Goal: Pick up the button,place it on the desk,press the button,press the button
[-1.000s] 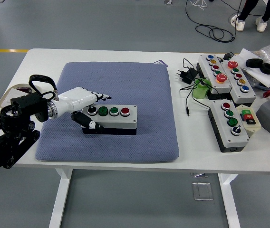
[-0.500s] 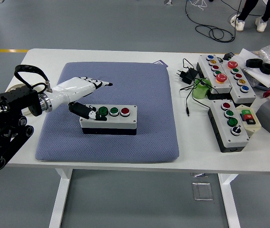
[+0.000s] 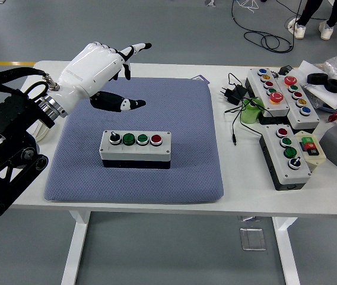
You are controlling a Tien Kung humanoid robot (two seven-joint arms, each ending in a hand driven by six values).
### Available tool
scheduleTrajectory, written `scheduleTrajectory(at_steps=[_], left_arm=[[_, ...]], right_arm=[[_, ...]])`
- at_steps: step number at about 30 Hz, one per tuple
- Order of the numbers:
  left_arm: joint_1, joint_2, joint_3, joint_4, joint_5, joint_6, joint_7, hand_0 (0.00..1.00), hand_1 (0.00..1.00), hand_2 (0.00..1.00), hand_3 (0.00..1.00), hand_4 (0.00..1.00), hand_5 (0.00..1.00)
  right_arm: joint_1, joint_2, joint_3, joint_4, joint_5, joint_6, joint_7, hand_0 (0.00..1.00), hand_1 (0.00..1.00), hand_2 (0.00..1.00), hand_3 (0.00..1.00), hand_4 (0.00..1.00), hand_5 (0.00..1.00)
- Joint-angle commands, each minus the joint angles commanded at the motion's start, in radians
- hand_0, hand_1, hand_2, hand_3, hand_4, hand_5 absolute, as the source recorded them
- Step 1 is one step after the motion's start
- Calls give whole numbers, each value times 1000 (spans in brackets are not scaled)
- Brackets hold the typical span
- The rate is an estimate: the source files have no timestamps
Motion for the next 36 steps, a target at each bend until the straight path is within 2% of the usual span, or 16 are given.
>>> scheduleTrajectory(at_steps=[3,5,6,7,11,12,17,18,20,23,24,36], left_arm=[[1,-1,6,-4,-17,-13,15,2,2,2,818,899,339],[4,0,11,-12,-25,-41,30,2,2,2,818,899,339],[6,1,12,-15,-26,-55,35,12,2,2,786,829,212],[7,1,13,-20,-22,-73,44,12,2,2,786,829,212],[14,12,24,-53,37,-233,77,12,2,2,786,829,212],[16,15,26,-62,55,-278,82,22,2,2,791,697,110],[19,22,35,-86,97,-483,75,22,2,2,791,697,110],[19,22,35,-87,97,-514,72,45,2,2,776,479,2],[20,23,40,-87,97,-560,68,45,2,2,776,479,2],[22,24,45,-84,97,-572,69,45,2,2,776,479,2],[24,24,48,-82,97,-574,69,46,2,2,776,440,2],[6,13,76,-48,97,-576,73,49,2,2,776,427,2]], right_arm=[[-1,0,0,0,-1,0,0,669,653,743,596,386,213],[-2,0,0,0,-2,0,0,669,653,743,596,386,213],[-2,0,0,0,-2,0,0,668,653,744,596,386,211],[-3,0,0,0,-2,0,-1,668,653,744,596,386,211],[-5,0,0,0,-1,0,-1,668,653,744,596,386,211],[-5,0,0,0,0,0,-1,668,652,743,595,386,212],[-7,0,0,0,-2,1,-1,668,652,743,595,386,212],[-7,-1,0,0,-2,1,-1,667,652,743,594,386,212],[-8,-1,-1,0,-2,1,-1,667,652,743,594,386,212],[-9,-1,-2,0,-1,1,-1,667,652,743,594,386,212],[-9,-1,-3,0,0,0,-1,666,651,743,594,386,212],[-3,-2,-11,0,5,1,0,666,650,742,594,385,214]])
